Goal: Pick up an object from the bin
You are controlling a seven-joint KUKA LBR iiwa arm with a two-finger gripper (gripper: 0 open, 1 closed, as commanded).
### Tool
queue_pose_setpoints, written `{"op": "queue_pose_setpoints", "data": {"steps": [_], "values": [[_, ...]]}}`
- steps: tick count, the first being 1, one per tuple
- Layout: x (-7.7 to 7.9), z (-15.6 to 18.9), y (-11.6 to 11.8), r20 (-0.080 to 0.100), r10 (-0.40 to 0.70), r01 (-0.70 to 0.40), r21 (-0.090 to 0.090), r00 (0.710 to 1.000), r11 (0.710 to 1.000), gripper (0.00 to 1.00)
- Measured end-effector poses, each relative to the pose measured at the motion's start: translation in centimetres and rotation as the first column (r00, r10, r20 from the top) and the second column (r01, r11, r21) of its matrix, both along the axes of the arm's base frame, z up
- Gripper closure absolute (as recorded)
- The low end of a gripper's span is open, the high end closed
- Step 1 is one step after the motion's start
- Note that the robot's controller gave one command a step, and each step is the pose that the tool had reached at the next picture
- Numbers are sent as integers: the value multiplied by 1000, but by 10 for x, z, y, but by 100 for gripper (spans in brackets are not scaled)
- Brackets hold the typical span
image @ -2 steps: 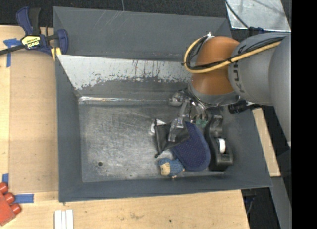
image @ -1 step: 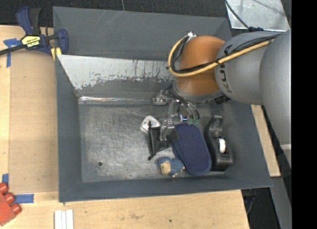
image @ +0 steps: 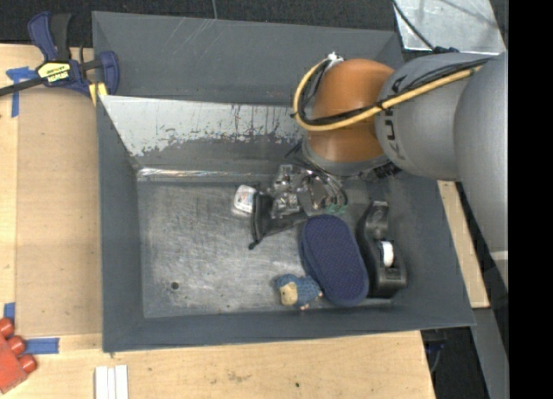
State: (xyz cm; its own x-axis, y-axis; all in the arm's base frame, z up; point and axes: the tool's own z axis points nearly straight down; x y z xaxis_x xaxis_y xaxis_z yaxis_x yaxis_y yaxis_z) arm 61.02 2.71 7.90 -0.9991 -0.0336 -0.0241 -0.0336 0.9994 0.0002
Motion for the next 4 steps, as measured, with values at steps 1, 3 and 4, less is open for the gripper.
{"op": "queue_pose_setpoints", "data": {"steps": [1,3,4], "values": [[-21,156,19,-12,195,-195,-2,981,981,100],[-14,3,69,-27,321,-321,1,947,947,0],[-12,8,68,-20,318,-318,-1,948,948,100]]}}
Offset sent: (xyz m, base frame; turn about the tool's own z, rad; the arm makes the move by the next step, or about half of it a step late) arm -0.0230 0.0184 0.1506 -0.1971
